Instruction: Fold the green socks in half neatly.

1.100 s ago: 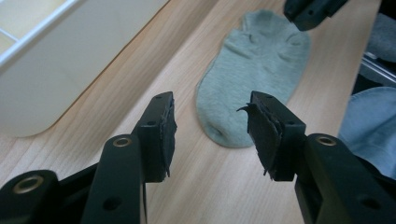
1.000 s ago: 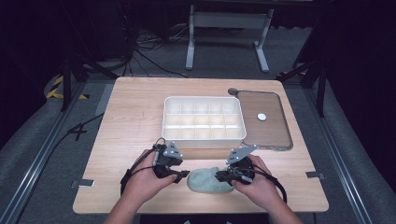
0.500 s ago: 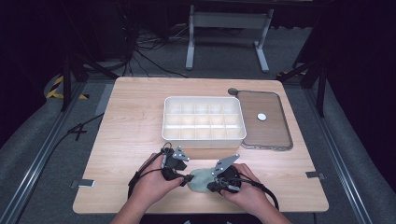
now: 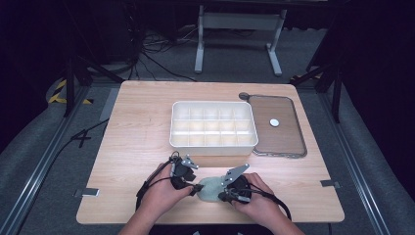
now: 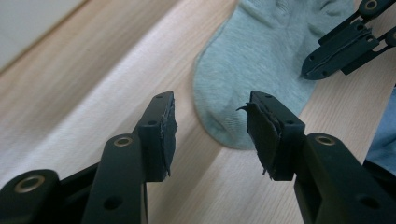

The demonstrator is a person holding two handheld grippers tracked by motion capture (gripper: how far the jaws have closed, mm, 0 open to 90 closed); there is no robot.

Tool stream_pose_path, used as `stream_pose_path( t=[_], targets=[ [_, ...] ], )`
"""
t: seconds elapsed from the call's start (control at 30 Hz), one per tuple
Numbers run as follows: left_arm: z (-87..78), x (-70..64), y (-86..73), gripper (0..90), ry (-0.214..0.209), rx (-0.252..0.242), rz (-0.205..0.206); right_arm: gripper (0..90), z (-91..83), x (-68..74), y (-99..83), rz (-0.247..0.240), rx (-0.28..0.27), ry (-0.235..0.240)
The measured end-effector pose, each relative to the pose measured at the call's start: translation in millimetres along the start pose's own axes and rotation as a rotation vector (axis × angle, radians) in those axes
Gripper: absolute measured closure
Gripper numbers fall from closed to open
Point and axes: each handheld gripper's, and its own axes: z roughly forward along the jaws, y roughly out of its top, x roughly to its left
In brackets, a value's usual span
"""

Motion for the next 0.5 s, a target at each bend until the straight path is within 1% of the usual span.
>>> stream_pose_path(
  t=[0.07,0.1,0.13,0.17,0.23,0.27,0.3,0.33,0.43,0.5],
  targets=[
    [2.9,-1.0,0.2,52.1,0.000,0.016,-0.005,89.7,0.0,-0.1,-0.4,-0.003,-0.003,0.001],
    [3.9,-0.8,0.5,52.1,0.002,0.021,0.001,89.7,0.0,-0.1,-0.4,-0.003,-0.003,0.001],
    [4.6,-1.5,0.3,51.6,0.002,0.029,-0.009,89.7,0.0,0.0,-0.6,-0.003,-0.005,0.000],
    [6.5,-1.3,0.1,51.0,-0.002,0.027,-0.002,89.7,-0.3,0.2,-0.7,-0.004,-0.003,0.001],
    [8.7,-1.9,-0.2,49.9,-0.009,0.044,-0.007,89.6,-0.3,0.6,-0.8,-0.002,-0.005,-0.001],
    [9.6,-2.1,-0.1,49.8,-0.013,0.032,-0.002,89.6,0.0,0.5,-0.9,-0.007,-0.008,-0.002],
    [10.2,-2.6,0.4,49.8,-0.017,0.029,-0.004,89.7,-0.1,0.7,-0.9,-0.004,-0.006,-0.003],
    [10.9,-3.6,1.0,50.2,-0.017,0.029,0.003,89.7,-0.1,0.8,-0.9,-0.005,-0.005,-0.003],
    [13.6,-5.5,1.4,57.9,-0.026,0.011,0.014,89.7,0.2,0.8,-1.1,-0.011,-0.009,-0.006],
    [14.6,-4.4,1.0,67.5,-0.044,0.005,0.001,89.7,-0.1,1.1,-1.5,-0.012,-0.009,-0.006]
  ],
)
